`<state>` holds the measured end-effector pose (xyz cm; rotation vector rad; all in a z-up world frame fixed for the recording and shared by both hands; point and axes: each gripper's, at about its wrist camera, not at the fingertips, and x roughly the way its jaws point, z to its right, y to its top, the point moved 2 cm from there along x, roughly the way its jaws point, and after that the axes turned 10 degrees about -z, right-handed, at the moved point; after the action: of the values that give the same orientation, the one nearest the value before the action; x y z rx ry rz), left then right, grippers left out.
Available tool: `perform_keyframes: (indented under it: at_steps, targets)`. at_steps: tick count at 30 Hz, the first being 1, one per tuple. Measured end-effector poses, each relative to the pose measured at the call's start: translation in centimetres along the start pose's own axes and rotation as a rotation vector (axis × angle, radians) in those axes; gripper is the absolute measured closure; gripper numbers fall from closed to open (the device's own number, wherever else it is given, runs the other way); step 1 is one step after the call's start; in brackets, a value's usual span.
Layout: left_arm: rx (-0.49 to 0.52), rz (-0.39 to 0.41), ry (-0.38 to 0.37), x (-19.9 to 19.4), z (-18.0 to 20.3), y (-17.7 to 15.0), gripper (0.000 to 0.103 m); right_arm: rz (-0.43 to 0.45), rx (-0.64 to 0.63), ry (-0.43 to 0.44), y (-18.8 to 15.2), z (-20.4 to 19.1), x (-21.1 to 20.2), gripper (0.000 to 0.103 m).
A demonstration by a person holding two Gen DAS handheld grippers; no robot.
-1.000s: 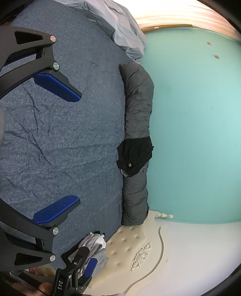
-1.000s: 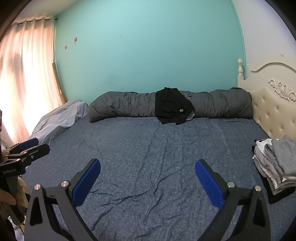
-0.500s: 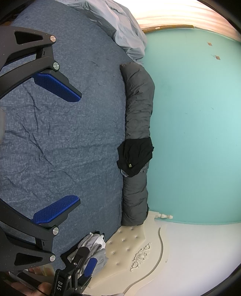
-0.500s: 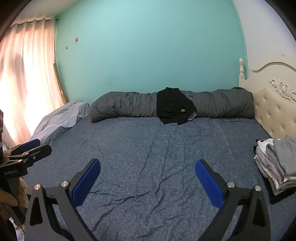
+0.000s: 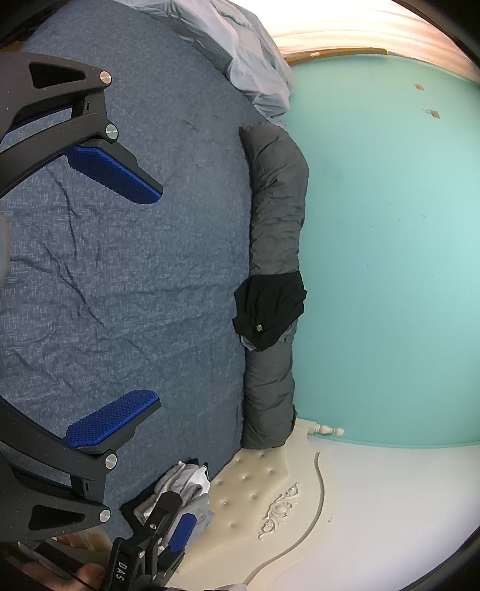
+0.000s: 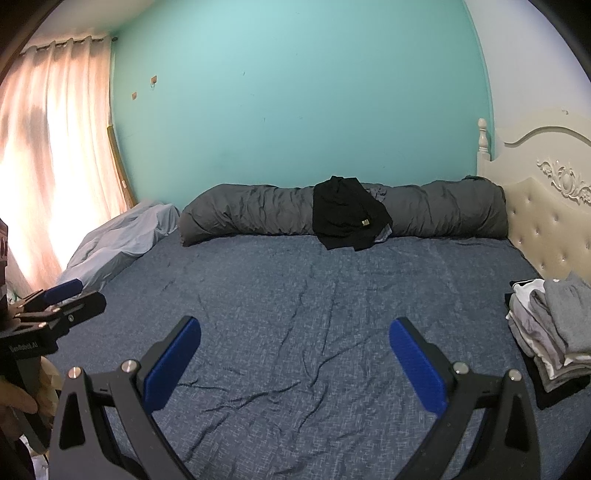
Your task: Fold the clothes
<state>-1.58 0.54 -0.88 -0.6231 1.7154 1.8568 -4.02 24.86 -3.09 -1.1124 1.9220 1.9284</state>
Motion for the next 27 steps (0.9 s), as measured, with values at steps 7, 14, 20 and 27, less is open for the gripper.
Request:
perform_keyframes:
  at_steps: [7, 14, 20, 27]
  targets:
    - [-0.004, 0.001, 0.003, 0.05, -0.03, -0.03, 0.000, 0.001, 0.002, 0.001, 0.10, 0.06, -0.14, 0.000]
    - [-0.004, -0.002, 0.002, 0.22, -0.16, -0.01, 0.000, -0.005, 0.004, 0.000, 0.27, 0.12, -0.08, 0.000]
    - [-0.004, -0.003, 0.002, 0.28, -0.24, -0.07, 0.000, -0.003, 0.007, -0.002, 0.37, 0.14, -0.12, 0.000]
    - [-0.005, -0.005, 0.000, 0.36, -0.28, -0.08, 0.000, -0.007, 0.009, -0.002, 0.36, 0.31, -0.02, 0.000]
